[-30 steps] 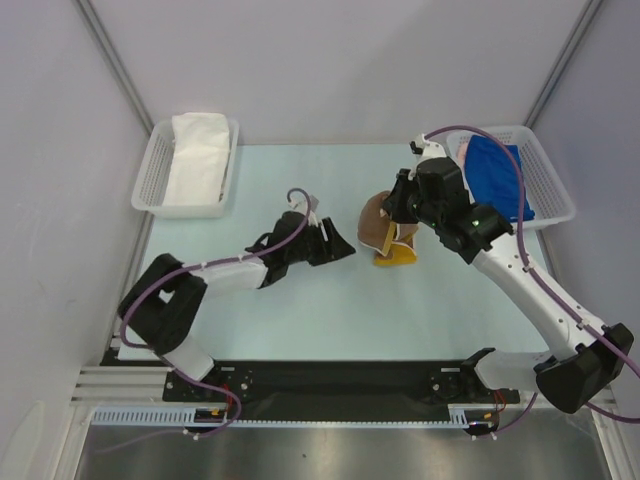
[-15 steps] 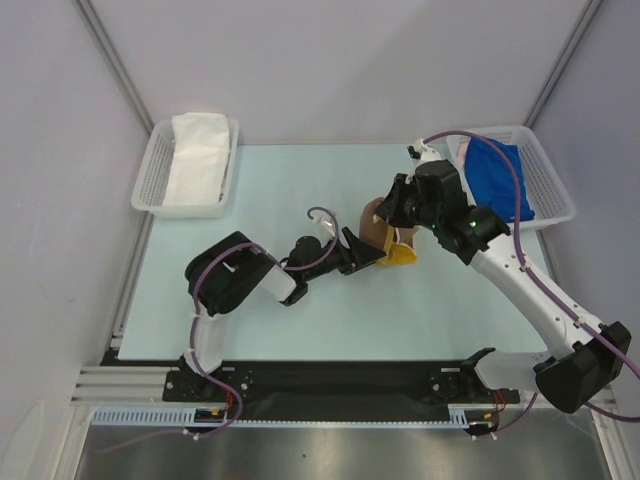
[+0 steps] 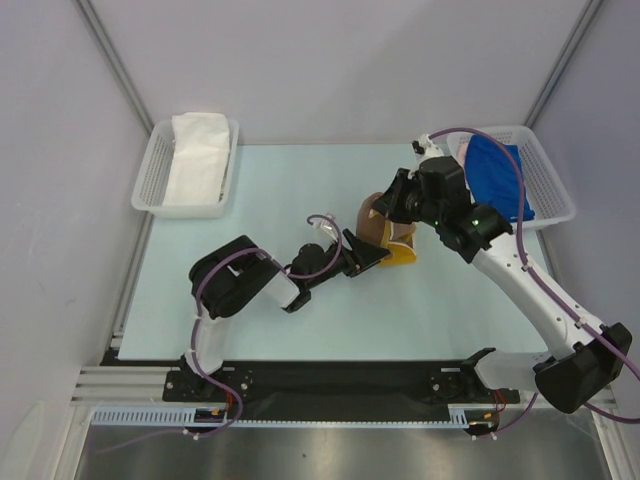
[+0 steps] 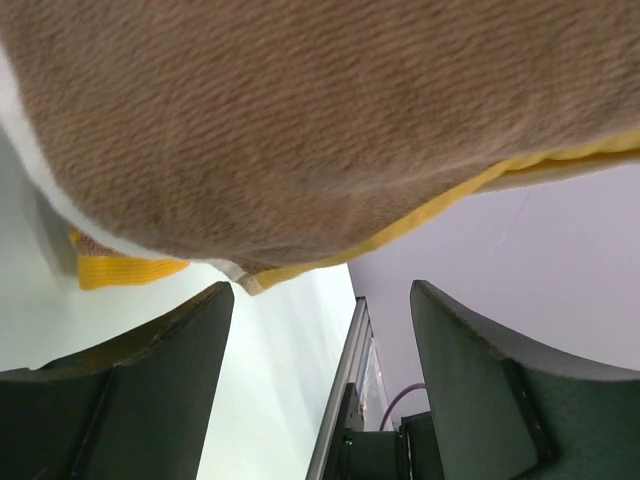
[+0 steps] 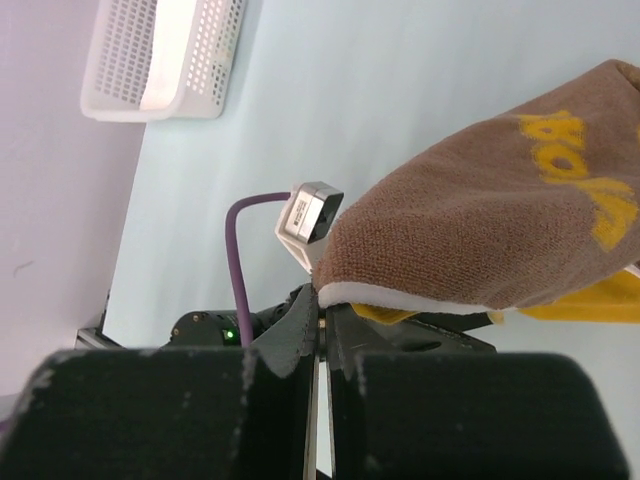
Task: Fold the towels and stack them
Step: Move the towel to the center of the board
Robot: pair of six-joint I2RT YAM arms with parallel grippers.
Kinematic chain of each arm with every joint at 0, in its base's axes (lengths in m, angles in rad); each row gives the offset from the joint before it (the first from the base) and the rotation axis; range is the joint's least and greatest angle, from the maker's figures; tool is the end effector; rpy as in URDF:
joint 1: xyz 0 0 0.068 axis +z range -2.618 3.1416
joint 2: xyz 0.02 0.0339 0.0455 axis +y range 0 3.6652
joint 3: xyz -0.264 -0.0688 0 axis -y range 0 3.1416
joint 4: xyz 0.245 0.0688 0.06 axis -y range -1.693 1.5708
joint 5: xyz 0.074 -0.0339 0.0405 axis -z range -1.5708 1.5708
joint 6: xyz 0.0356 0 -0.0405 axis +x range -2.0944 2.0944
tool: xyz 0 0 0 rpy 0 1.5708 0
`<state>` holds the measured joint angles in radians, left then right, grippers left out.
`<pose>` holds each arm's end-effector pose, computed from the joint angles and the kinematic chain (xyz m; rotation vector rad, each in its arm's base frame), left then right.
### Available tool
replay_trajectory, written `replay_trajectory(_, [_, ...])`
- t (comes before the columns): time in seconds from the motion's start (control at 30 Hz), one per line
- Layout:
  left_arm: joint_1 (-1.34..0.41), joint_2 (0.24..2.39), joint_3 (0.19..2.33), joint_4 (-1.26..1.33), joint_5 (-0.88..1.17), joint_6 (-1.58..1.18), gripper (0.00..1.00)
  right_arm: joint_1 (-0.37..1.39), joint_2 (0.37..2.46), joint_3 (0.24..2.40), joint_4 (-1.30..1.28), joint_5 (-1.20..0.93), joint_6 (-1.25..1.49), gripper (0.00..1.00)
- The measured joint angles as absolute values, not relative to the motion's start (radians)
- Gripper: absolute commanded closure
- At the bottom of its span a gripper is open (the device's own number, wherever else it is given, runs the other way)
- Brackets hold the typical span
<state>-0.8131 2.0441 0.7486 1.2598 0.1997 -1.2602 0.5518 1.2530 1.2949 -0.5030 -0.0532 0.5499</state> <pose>0.2516 -0.2762 0.1251 -0.2434 1.9036 -1.6839 0.2357 0.1473 0.3857 -0.0369 2.1133 0.7335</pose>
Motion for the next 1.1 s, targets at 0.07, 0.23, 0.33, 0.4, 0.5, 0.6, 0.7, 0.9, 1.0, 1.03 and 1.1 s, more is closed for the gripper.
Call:
replay_trajectory(0.07, [-0.821, 2.044, 0.739, 1.262, 0.179, -1.266, 0.21, 0.551, 1.253, 1.299, -0.500, -0.057, 0.553, 1.00])
replay_trajectory(0.23, [-0.837, 2.047, 0.725, 1.263, 0.145, -1.276, 0.21, 0.550, 1.251, 1.301, -0.496, -0.070, 0.570, 1.00])
replay_trajectory(0.33, [-0.839, 2.061, 0.725, 1.267, 0.115, -1.284, 0.20, 0.550, 1.251, 1.301, -0.496, -0.080, 0.578, 1.00])
replay_trajectory(0.4, [-0.840, 2.075, 0.725, 1.270, 0.097, -1.288, 0.21, 0.550, 1.250, 1.301, -0.496, -0.084, 0.585, 1.00])
replay_trajectory(0.5, [-0.840, 2.094, 0.726, 1.270, 0.076, -1.295, 0.23, 0.551, 1.244, 1.301, -0.495, -0.089, 0.594, 1.00])
replay_trajectory(0.6, [-0.841, 2.104, 0.733, 1.270, 0.058, -1.302, 0.26, 0.552, 1.235, 1.301, -0.495, -0.090, 0.597, 1.00])
replay_trajectory(0.7, [-0.841, 2.104, 0.747, 1.270, 0.046, -1.302, 0.30, 0.554, 1.227, 1.301, -0.495, -0.093, 0.602, 1.00])
replay_trajectory(0.9, [-0.834, 2.104, 0.757, 1.271, 0.031, -1.302, 0.32, 0.556, 1.214, 1.291, -0.481, -0.095, 0.603, 1.00])
replay_trajectory(1.0, [-0.833, 2.101, 0.752, 1.271, 0.030, -1.299, 0.33, 0.556, 1.209, 1.284, -0.479, -0.095, 0.603, 1.00])
replay_trajectory(1.03, [-0.833, 2.097, 0.746, 1.271, 0.029, -1.297, 0.34, 0.556, 1.208, 1.282, -0.480, -0.095, 0.603, 1.00])
replay_trajectory(1.1, [-0.830, 2.084, 0.731, 1.271, 0.028, -1.290, 0.37, 0.555, 1.206, 1.277, -0.479, -0.095, 0.603, 1.00])
